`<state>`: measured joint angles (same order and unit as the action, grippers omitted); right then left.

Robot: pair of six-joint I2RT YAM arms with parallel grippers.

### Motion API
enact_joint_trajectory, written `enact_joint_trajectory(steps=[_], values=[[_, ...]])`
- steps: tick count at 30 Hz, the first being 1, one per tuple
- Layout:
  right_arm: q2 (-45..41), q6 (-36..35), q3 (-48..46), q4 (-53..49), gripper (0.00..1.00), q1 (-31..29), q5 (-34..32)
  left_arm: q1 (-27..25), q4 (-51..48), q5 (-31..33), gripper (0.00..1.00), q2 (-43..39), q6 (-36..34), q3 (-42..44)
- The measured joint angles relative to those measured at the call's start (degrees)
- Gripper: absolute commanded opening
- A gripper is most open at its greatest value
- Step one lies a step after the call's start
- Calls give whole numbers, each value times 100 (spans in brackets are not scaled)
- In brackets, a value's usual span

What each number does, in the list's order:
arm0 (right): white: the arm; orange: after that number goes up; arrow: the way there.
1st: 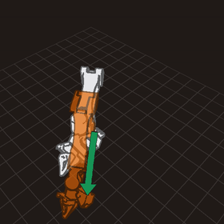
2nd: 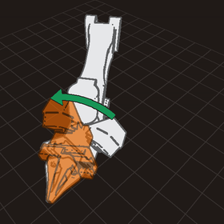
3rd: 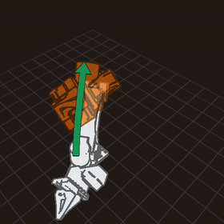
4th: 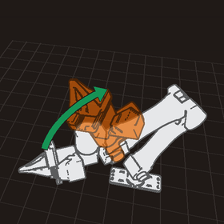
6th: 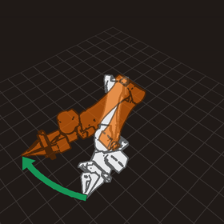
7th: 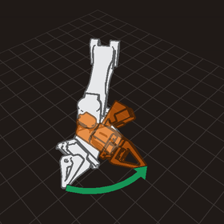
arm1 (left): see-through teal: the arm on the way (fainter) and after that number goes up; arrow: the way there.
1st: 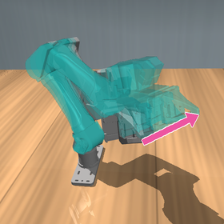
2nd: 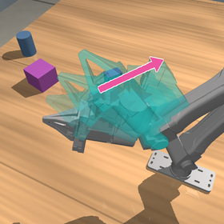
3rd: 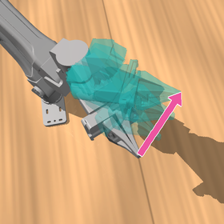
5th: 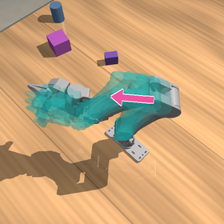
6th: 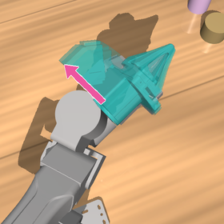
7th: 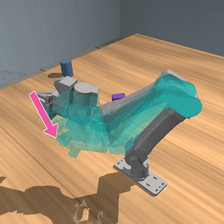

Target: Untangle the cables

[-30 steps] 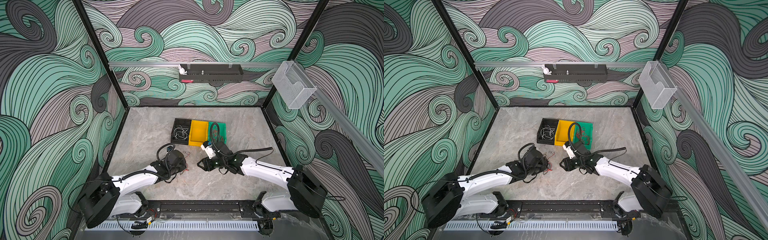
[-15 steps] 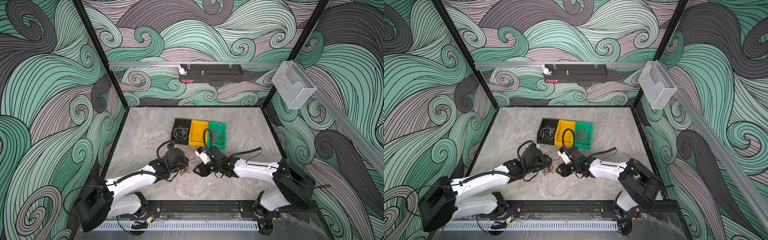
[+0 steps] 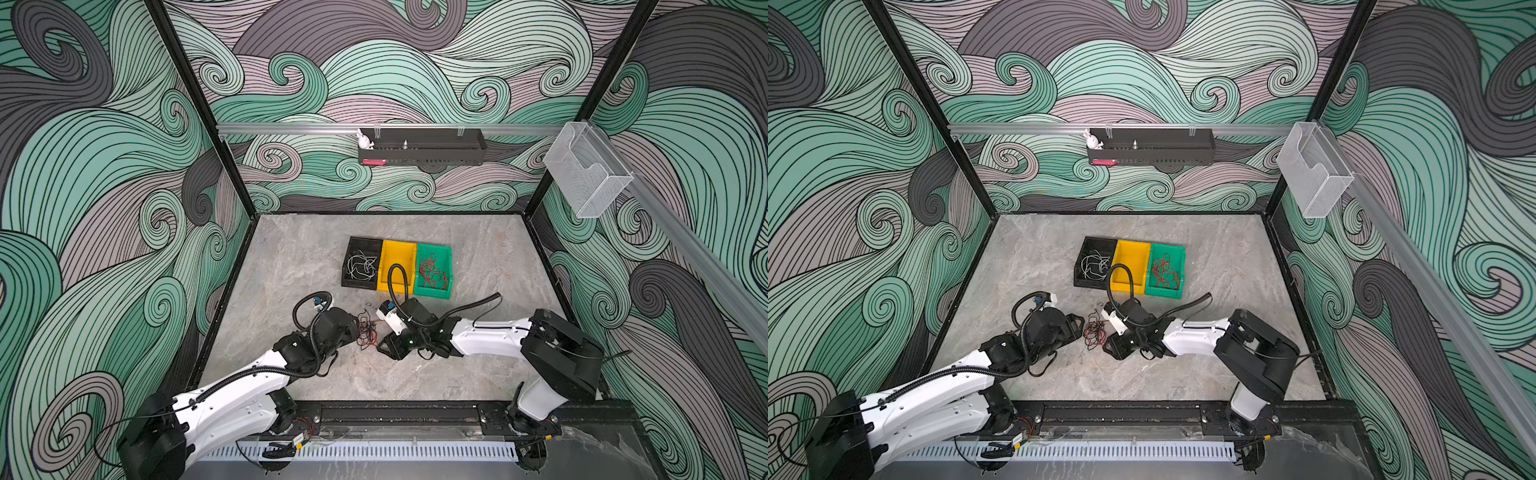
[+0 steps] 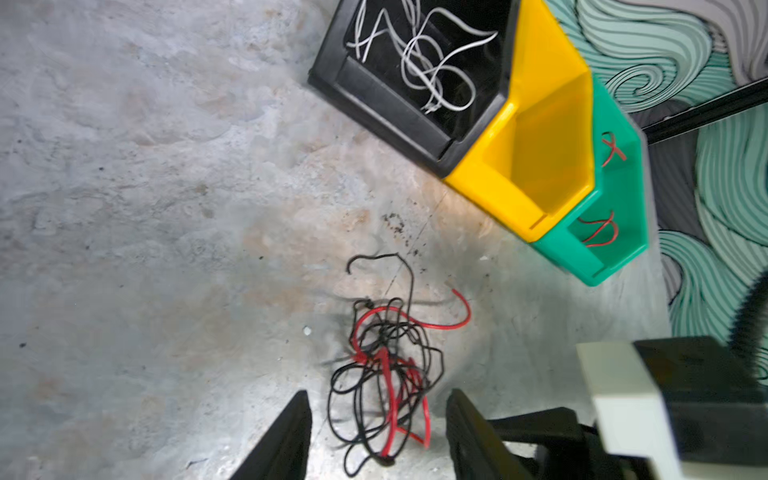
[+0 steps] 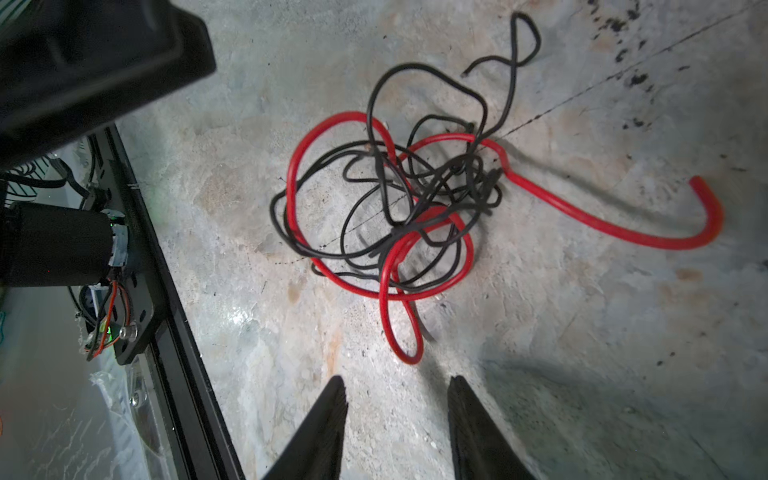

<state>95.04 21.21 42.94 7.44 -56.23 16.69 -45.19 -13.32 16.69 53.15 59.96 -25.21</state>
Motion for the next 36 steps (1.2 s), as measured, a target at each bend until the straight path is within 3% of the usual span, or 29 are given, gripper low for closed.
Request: enact_joint_trajectory(steps=[3, 7, 15, 24, 36], values=[[251, -33, 160, 48, 39, -28, -42, 101, 55, -42, 56, 116, -74, 4], [505, -133, 334, 50, 25, -72, -133, 249, 201, -151, 56, 227, -173, 4], [595, -317, 431, -85, 7, -120, -317, 507, 575, -573, 58, 754, -474, -13], [573, -555, 437, -236, 3, -136, -457, 778, 929, -1141, 57, 1613, -704, -282], [151, -1137, 435, -468, 2, -208, -531, 1078, 1263, -2238, 53, 1908, -704, -393]])
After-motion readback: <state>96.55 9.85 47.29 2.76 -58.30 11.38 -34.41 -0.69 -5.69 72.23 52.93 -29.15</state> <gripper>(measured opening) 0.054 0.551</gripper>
